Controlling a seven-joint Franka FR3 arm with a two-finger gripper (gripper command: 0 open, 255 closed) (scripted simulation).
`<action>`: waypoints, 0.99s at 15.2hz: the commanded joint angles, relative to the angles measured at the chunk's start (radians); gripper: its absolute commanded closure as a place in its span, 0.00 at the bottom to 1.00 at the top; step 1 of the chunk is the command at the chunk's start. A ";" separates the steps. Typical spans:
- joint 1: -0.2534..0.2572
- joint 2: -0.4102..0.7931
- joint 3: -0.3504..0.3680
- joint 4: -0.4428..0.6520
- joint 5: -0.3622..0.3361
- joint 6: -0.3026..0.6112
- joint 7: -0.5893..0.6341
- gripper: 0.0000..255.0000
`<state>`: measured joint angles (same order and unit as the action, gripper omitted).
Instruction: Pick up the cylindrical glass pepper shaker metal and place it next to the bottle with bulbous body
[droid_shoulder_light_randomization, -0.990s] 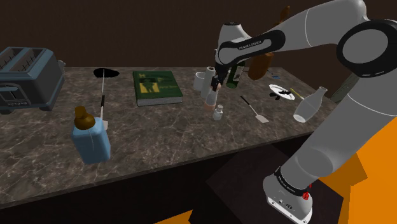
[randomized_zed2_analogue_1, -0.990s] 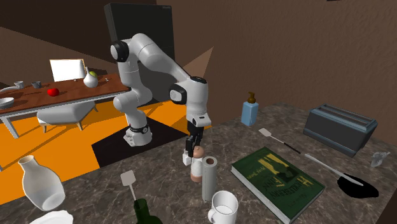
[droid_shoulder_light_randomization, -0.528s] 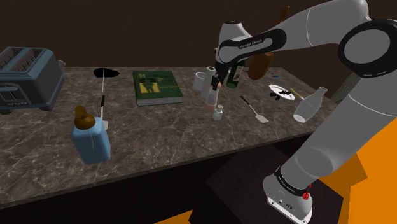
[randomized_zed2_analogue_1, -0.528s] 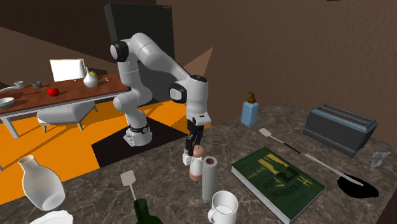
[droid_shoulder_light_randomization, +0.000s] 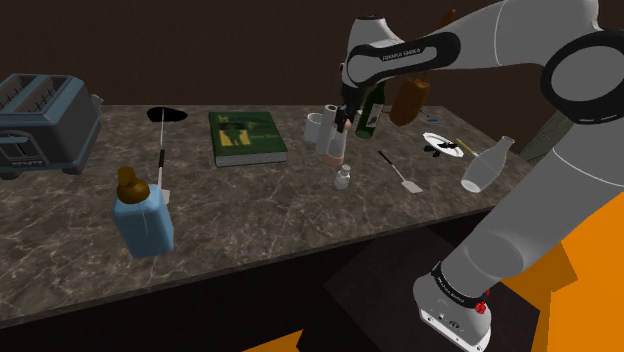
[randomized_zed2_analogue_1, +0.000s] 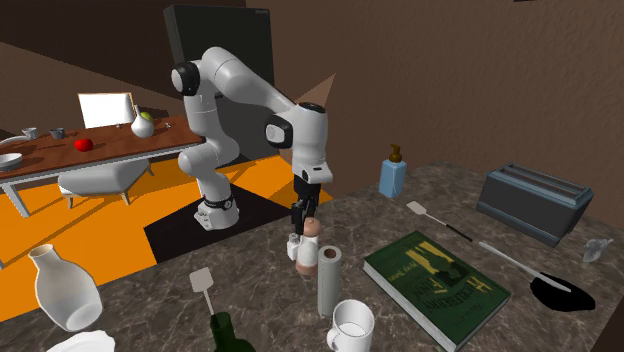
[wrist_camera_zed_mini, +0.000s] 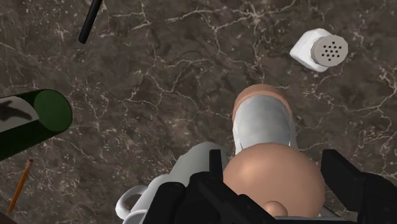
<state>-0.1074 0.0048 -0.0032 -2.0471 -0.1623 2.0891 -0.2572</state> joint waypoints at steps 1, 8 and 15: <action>0.001 -0.010 0.001 0.018 0.002 -0.028 -0.003 1.00; 0.002 -0.033 0.002 0.087 0.009 -0.119 -0.016 1.00; 0.003 -0.045 0.003 0.167 0.014 -0.210 -0.029 1.00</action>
<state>-0.1040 -0.0379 0.0002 -1.8945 -0.1489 1.8951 -0.2837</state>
